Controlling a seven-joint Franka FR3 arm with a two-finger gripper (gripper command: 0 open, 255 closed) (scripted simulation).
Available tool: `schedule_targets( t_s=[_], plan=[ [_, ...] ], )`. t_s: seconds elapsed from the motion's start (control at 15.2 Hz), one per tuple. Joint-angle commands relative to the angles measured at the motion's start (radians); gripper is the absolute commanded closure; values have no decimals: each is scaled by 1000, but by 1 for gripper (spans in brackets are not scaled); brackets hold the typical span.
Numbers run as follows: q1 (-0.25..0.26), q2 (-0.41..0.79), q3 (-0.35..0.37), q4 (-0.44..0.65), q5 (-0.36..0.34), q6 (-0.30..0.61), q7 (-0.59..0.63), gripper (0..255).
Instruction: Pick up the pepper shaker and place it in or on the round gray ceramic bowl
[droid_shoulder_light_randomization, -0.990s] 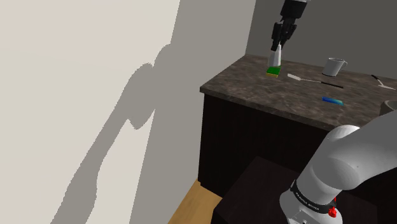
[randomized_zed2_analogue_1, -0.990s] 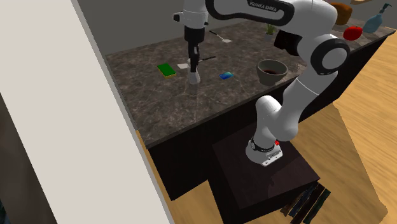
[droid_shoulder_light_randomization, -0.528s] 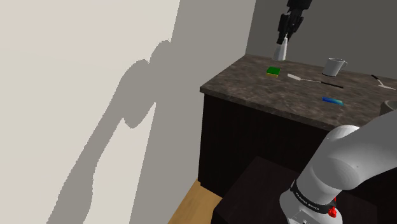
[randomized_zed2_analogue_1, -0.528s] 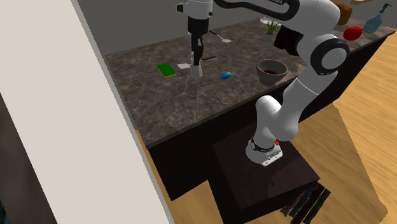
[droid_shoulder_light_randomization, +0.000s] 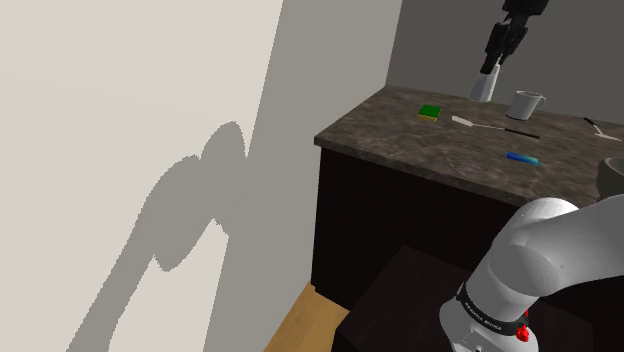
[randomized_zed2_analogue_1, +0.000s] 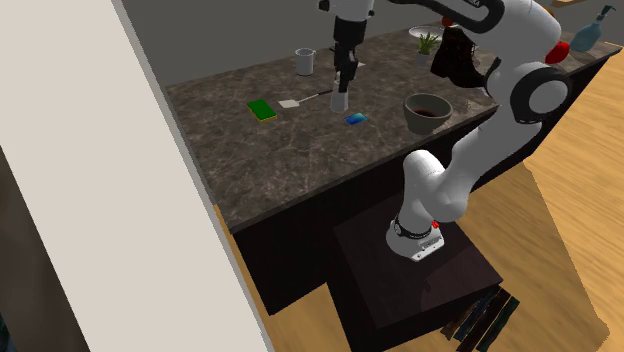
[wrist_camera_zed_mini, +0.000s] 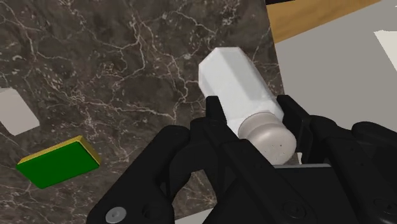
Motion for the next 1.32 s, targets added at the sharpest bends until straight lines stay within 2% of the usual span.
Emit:
schedule_targets(
  t_s=[0.0,0.59,1.25],
  plan=[
    [-16,-53,-1,-17,-19,-34,-17,255],
    [-77,-237,-45,-25,-124,-190,-144,255],
    [-114,-366,-116,78,-284,-375,-339,255]
  ],
)
